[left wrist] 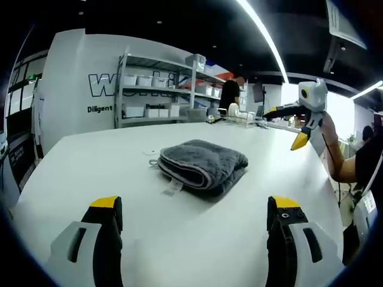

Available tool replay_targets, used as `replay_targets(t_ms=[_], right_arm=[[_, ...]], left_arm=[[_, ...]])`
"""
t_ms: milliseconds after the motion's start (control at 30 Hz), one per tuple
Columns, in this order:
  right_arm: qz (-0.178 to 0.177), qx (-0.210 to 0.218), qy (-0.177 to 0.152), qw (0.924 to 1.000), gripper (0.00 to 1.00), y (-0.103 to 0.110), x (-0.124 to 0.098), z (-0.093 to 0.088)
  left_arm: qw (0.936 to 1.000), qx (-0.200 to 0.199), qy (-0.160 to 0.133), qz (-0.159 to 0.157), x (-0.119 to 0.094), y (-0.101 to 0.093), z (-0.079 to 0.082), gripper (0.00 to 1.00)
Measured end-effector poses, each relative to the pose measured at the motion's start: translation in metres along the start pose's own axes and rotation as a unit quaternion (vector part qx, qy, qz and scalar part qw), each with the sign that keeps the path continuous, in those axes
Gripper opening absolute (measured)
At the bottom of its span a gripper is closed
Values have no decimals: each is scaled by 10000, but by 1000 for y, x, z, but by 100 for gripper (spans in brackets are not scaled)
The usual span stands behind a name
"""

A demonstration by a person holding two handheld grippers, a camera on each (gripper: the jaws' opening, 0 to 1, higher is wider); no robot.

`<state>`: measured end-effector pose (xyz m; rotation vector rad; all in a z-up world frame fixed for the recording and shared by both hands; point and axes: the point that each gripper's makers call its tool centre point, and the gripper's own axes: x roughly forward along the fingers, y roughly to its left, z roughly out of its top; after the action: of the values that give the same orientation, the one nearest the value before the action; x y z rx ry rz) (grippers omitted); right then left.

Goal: Open the folded towel by lifting each exposed corner and separating the folded layers until the towel lies flat within the target outline without major curled edges

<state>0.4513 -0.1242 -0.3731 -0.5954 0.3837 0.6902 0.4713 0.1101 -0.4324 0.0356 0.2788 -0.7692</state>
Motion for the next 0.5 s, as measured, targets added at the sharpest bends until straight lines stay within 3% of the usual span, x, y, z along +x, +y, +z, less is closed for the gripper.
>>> replay_targets(t_ms=[167,367,500], right_arm=[[240,-314,-189,9990,95,14,9,24],[612,-700,-220,9954,81,38,27,43],[905,-851,-255,9919,66,53,40,53]], left_arm=[[10000,17,15,-15,0,-1,0,100],[10000,12,15,-10,0,-1,1,100],[10000,6,-2,-21,-1,-2,2,100]])
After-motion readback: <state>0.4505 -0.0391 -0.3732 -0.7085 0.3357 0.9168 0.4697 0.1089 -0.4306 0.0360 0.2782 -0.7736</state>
